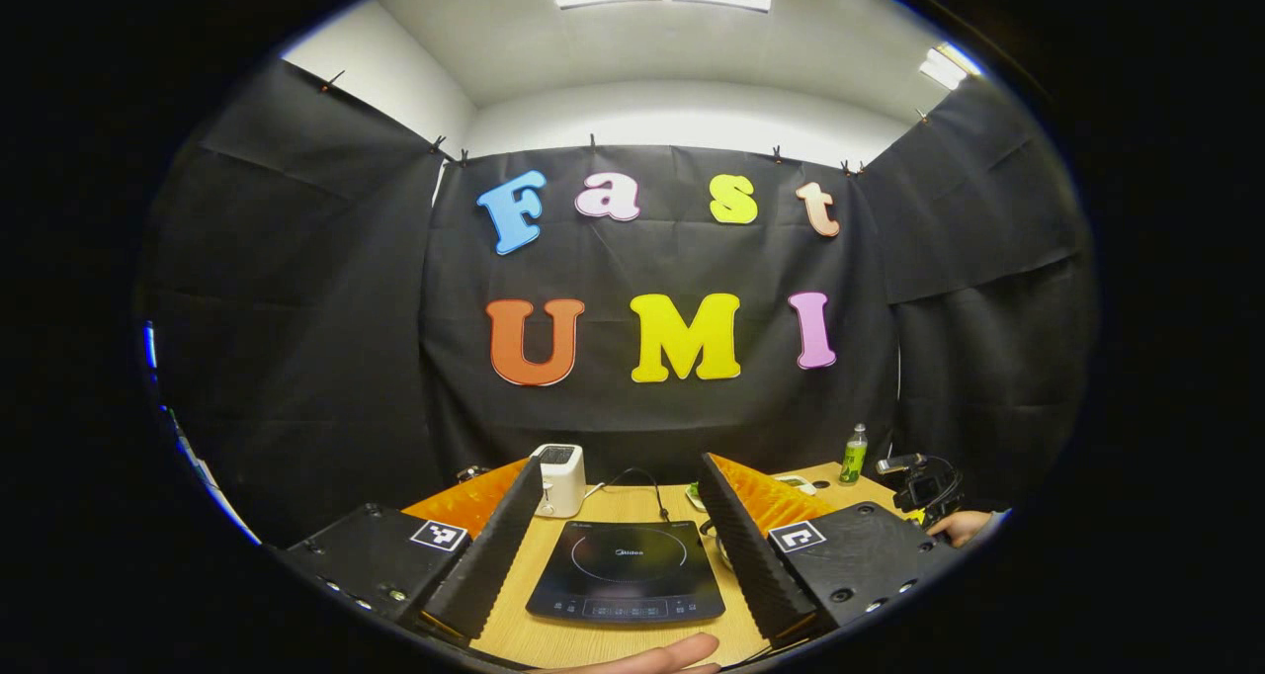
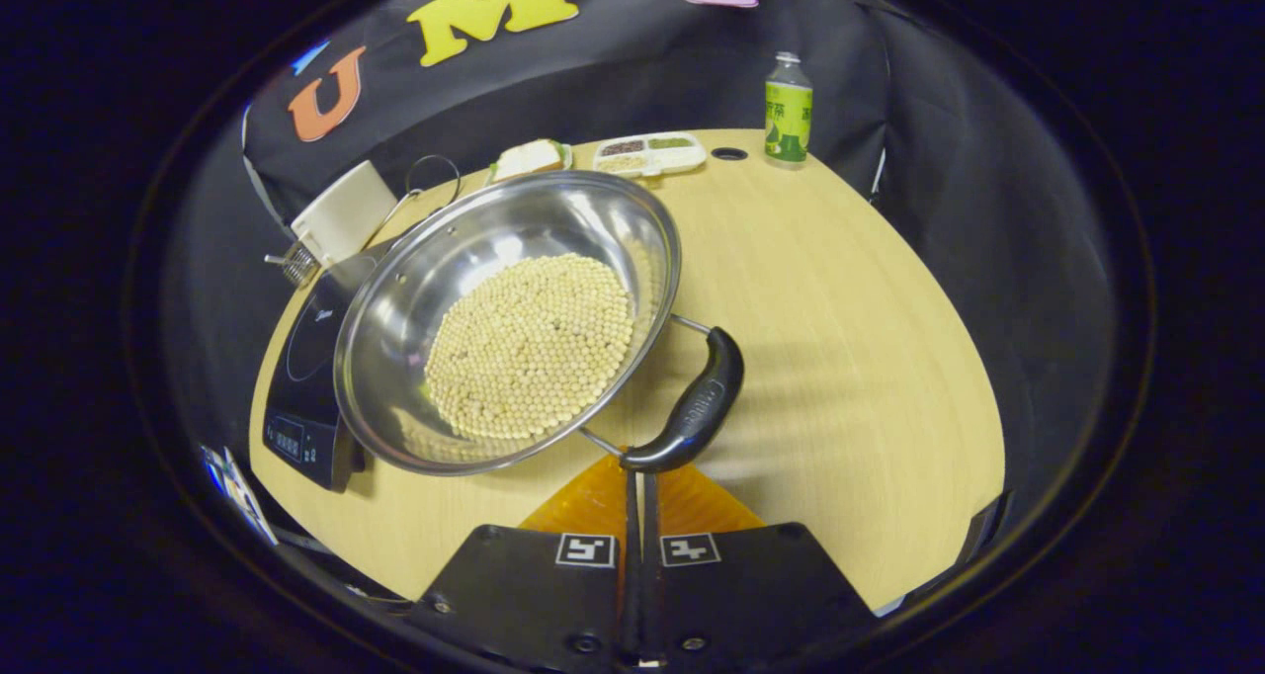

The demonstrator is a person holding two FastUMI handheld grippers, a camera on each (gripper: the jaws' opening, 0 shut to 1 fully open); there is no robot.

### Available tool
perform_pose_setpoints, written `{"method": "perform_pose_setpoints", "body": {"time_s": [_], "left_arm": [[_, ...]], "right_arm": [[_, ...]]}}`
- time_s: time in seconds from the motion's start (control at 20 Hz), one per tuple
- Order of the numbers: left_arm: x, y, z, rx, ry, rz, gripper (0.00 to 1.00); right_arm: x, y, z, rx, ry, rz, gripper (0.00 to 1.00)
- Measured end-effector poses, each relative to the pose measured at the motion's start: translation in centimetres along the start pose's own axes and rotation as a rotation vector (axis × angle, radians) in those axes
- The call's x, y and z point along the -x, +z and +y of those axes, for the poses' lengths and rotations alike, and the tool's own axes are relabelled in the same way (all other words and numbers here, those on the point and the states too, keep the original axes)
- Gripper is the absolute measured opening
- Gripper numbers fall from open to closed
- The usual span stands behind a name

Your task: First push the handle of the pot to place it horizontally, then grasp the pot with both hands and set it on the induction cooktop.

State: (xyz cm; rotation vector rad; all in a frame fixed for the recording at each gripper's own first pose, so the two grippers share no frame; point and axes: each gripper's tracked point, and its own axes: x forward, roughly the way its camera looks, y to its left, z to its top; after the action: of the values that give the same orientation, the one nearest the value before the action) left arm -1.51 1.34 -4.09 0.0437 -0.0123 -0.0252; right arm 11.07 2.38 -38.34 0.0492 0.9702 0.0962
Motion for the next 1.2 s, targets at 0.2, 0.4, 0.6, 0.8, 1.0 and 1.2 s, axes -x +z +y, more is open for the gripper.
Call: {"method": "perform_pose_setpoints", "body": {"time_s": [0.2,0.4,0.6,0.8,1.0,1.2], "left_arm": [[-0.6,-0.9,-0.5,0.001,0.003,0.023,0.95],[-2.0,-1.6,-1.3,0.052,-0.016,0.036,0.95],[-3.3,-1.7,-1.1,0.038,-0.018,0.024,0.95],[-4.9,-3.0,-1.7,0.022,-0.029,0.039,0.95],[-7.0,-4.5,-2.5,0.036,-0.034,0.087,0.95],[-10.1,-6.2,-4.7,0.057,-0.066,0.137,0.95]], "right_arm": [[-0.6,1.2,-1.3,-0.028,-0.008,-0.013,0.04],[-1.5,2.7,-2.9,-0.045,-0.024,-0.029,0.04],[-2.4,5.1,-4.4,-0.112,-0.037,-0.078,0.04],[-3.4,6.8,-5.4,-0.115,-0.054,-0.098,0.04],[-3.7,7.5,-5.9,-0.101,-0.071,-0.097,0.04],[-3.1,7.8,-6.1,-0.076,-0.069,-0.101,0.04]]}}
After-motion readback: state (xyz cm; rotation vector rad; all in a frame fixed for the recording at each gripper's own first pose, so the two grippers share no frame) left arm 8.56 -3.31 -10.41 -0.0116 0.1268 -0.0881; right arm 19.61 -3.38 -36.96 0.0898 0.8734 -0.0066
